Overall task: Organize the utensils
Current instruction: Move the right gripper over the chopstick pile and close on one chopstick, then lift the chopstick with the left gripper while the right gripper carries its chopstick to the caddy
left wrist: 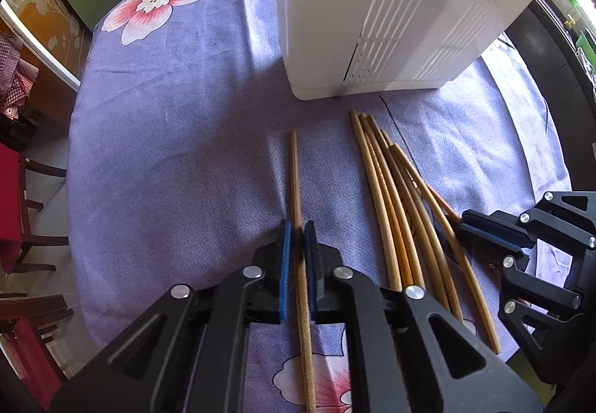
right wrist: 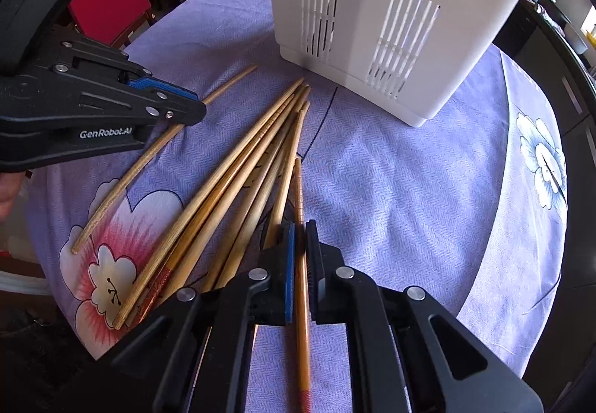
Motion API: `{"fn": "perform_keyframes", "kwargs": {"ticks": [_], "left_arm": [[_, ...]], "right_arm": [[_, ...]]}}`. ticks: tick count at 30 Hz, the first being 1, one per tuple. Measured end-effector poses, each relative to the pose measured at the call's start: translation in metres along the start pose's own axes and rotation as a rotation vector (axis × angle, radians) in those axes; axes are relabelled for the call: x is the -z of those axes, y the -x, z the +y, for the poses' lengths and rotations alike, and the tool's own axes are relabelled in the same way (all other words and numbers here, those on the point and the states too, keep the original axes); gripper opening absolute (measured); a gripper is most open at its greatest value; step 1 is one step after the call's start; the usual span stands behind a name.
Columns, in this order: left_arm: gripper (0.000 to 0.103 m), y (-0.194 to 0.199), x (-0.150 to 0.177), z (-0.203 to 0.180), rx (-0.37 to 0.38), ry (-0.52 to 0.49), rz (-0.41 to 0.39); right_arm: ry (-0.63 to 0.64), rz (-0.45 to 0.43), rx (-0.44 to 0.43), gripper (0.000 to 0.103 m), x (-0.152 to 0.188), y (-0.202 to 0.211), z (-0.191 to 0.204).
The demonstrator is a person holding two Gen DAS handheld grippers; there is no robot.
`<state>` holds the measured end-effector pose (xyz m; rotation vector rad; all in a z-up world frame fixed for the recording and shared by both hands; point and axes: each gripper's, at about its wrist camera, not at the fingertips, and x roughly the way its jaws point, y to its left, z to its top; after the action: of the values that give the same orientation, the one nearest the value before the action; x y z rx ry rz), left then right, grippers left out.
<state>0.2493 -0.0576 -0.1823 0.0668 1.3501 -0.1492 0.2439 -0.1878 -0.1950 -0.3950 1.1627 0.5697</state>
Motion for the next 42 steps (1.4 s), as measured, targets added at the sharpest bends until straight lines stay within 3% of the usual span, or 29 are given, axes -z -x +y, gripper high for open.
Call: {"fn": "perform_keyframes", "kwargs": {"ticks": [7, 12, 18, 31, 42], "left_arm": [[0.005, 0.005, 0.003, 0.014, 0.053, 0.032, 0.007], [0.005, 0.037, 0.010, 0.024, 0.090, 0.041, -0.077], [0.005, 0.088, 0.025, 0.027, 0.083, 0.009, -0.198], [0.005, 0.155, 0.069, 0.016, 0.069, -0.050, -0.373], [0.005, 0.167, 0.064, 0.009, 0.073, -0.064, -0.399]], "right_arm": [[-0.056, -0.089, -0.004, 0.007, 0.011, 0.031, -0.020], [-0.100, -0.221, -0.011, 0.007, 0.023, 0.081, -0.029], [-0.140, -0.338, -0.015, 0.007, 0.042, 0.125, -0.031], [-0.208, -0.479, 0.003, 0.007, 0.077, 0.174, -0.042], [-0.206, -0.534, -0.009, 0.007, 0.072, 0.191, -0.045]]}}
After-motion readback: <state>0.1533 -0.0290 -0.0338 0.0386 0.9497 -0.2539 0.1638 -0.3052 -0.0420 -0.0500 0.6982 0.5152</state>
